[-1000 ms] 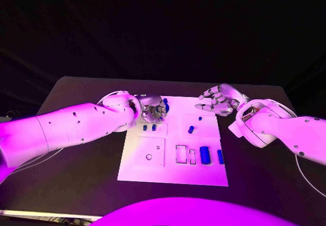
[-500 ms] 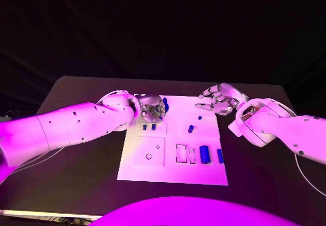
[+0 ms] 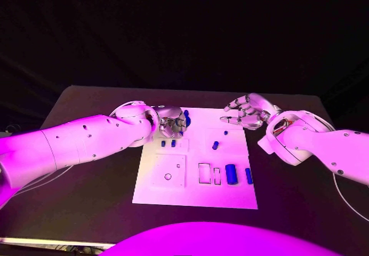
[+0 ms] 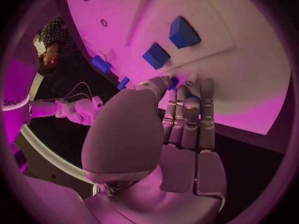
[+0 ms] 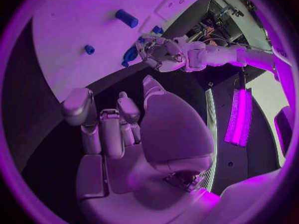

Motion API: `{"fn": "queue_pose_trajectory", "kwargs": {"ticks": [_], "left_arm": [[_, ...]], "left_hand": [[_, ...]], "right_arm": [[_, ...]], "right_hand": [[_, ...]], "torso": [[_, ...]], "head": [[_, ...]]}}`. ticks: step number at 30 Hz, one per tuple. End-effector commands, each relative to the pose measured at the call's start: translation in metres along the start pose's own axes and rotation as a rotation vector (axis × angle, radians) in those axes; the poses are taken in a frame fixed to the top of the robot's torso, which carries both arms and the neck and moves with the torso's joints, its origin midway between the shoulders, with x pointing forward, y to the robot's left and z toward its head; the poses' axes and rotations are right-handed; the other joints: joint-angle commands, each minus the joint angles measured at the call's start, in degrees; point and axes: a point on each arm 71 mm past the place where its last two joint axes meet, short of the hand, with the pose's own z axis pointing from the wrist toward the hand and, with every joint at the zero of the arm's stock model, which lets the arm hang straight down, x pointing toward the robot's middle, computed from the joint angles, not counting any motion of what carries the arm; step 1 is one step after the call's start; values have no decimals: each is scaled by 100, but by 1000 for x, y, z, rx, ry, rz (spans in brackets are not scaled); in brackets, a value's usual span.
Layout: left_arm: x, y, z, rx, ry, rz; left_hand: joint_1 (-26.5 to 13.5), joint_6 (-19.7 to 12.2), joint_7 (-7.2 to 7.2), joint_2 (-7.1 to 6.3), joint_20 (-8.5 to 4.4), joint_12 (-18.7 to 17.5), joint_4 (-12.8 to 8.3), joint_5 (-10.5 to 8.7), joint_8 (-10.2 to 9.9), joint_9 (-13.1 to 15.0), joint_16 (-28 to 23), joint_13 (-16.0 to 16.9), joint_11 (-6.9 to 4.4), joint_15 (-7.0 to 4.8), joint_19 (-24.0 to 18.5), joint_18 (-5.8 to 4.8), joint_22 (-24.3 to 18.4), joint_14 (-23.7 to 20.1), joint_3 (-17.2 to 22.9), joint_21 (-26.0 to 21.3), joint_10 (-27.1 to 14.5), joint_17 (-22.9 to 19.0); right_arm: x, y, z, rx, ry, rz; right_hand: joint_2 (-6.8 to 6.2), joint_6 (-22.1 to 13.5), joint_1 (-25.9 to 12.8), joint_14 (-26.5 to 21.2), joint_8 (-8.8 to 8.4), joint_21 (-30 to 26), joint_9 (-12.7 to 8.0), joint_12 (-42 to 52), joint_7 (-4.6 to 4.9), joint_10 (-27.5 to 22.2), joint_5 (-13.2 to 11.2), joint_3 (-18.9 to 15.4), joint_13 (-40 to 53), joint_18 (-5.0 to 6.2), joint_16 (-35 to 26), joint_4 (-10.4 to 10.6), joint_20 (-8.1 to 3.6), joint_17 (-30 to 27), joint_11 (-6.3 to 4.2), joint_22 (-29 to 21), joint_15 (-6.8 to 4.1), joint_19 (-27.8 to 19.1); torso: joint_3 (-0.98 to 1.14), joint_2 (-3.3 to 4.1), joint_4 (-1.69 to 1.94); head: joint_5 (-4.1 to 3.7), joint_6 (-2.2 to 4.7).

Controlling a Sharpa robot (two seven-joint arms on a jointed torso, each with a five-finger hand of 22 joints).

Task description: Assemble the parts on the task board

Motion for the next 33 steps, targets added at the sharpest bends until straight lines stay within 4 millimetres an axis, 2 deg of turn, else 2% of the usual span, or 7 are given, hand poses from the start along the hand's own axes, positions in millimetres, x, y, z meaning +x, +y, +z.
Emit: {"fn": "queue_pose_trajectory", "kwargs": {"ticks": [1, 4, 11, 20, 27, 33], "left_arm": [[6, -1, 1, 7, 40, 7], [7, -2, 1, 11, 40, 9], [5, -3, 1, 28, 13, 4], [2, -3, 0, 39, -33, -9], [-1, -3, -3, 42, -62, -29], [-8, -4, -10, 49, -84, -65]], "left_hand": [[63, 65, 1, 30, -20, -24, -27, -20, -34, -1, 62, -17, -3, -7, -10, 77, 25, 47, 30, 39, 72, 31], [87, 168, -14, 65, -37, -18, -91, -23, -20, 19, 137, -26, -42, -37, -21, 82, 83, 122, 69, 111, 169, 104], [116, 534, -42, 189, -159, -70, -314, -42, 3, 120, 355, -62, -221, -194, -43, 86, 278, 456, 208, 353, 639, 413], [-57, 699, -22, 190, -192, -590, -414, -45, -140, 227, 411, -219, -232, -219, 127, 41, 528, 633, 320, 562, 1055, 452], [-119, 735, -17, 190, -204, -765, -442, -47, -193, 262, 437, -248, -231, -220, 214, 24, 615, 710, 345, 632, 1169, 503], [-125, 737, -17, 191, -205, -781, -444, -47, -198, 266, 441, -250, -230, -219, 216, 24, 615, 723, 348, 632, 1180, 518]], "right_arm": [[0, 1, 0, -12, 2, 0], [0, 1, 0, -12, 2, 1], [1, 2, 0, -13, 3, 1], [1, 2, 0, -13, 3, 1], [1, 2, 0, -15, 3, 2], [1, 2, 0, -15, 3, 1]], "right_hand": [[57, 32, 19, 302, 34, 7, -8, 1, -23, -20, -8, 27, -2, 57, -26, 3, -10, 392, -9, 6, -56, -27], [57, 32, 19, 302, 34, 7, -8, 1, -23, -20, -8, 27, -2, 57, -26, 3, -10, 392, -9, 6, -56, -27], [57, 32, 19, 302, 34, 7, -8, 1, -23, -20, -8, 27, -2, 57, -26, 3, -10, 392, -9, 6, -56, -27], [60, 34, 18, 303, 39, 8, -8, 5, -25, -11, -9, 30, -1, 56, -26, 4, -11, 394, -11, 7, -57, -24], [65, 35, 15, 303, 42, 2, -8, -3, -26, -12, -9, 32, -11, 57, -29, 5, -12, 389, -11, 4, -58, -25], [65, 35, 15, 303, 42, 2, -8, -3, -26, -12, -9, 32, -11, 57, -29, 5, -12, 389, -11, 4, -58, -25]], "torso": [[-1, 3, -1], [-3, 2, -2], [4, -5, 6], [3, -1, 3], [-3, -3, -1], [2, -8, 3]], "head": [[-5, -10], [-5, -17], [-4, -26], [3, -10], [0, 25], [0, 37]]}}
